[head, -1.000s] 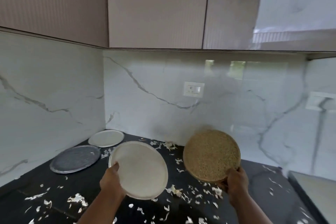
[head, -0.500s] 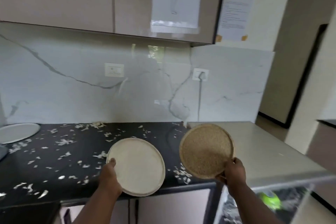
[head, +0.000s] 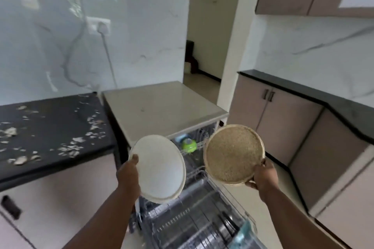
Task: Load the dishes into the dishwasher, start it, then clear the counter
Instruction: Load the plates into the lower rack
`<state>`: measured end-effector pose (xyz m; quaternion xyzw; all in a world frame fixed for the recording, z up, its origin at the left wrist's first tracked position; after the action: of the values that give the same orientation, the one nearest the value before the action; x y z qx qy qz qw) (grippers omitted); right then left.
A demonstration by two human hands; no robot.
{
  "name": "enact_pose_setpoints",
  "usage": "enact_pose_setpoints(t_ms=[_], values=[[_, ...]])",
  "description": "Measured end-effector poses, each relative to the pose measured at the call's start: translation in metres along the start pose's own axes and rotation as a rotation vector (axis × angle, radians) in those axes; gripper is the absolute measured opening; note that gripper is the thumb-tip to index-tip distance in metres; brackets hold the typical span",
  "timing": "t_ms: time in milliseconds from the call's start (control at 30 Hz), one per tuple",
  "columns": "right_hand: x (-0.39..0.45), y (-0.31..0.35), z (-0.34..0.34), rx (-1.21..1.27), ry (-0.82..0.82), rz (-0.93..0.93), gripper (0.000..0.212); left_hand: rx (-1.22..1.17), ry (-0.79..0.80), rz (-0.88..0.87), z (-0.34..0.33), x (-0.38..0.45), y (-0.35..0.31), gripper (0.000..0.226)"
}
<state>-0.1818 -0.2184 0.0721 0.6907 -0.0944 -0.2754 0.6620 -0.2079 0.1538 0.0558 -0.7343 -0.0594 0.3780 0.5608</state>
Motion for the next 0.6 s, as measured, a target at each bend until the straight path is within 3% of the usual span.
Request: enact_pose_setpoints(t_ms=[67, 167, 300, 400, 600], values=[[0.014, -0.019, 0.034, -0.036, -0.075, -0.023, 0.029, 0.126, -0.031, -0.038, -0.024, -0.003, 0.018, 0.027], [0.03, -0.051, 0.064, -0.13, -0.136, -0.079, 0.033, 0.31, -0.039, -0.059, -0.048, 0.008, 0.043, 0.041], [0.047, -0.083, 0.08, -0.351, -0.216, -0.129, 0.043, 0.389, -0.083, -0.022, -0.073, 0.028, 0.072, 0.043], [0.065, -0.085, 0.076, -0.479, -0.197, -0.132, 0.046, 0.402, -0.119, 0.007, -0.088, 0.047, 0.088, 0.042], [0.121, -0.079, 0.03, -0.705, -0.112, -0.073, 0.039, 0.557, -0.045, 0.048, -0.122, 0.105, 0.11, 0.035]])
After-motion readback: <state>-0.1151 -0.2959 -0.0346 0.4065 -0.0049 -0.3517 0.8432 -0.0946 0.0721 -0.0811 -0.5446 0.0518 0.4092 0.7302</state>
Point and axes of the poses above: each hand's wrist, its own x-axis towards the middle knuckle, its own z-axis out of the back of the hand, y = z × x, the point moved 3 cm from there along x, towards the middle knuckle, and after that the axes turned 8 degrees about x, right-handed, at the moved point
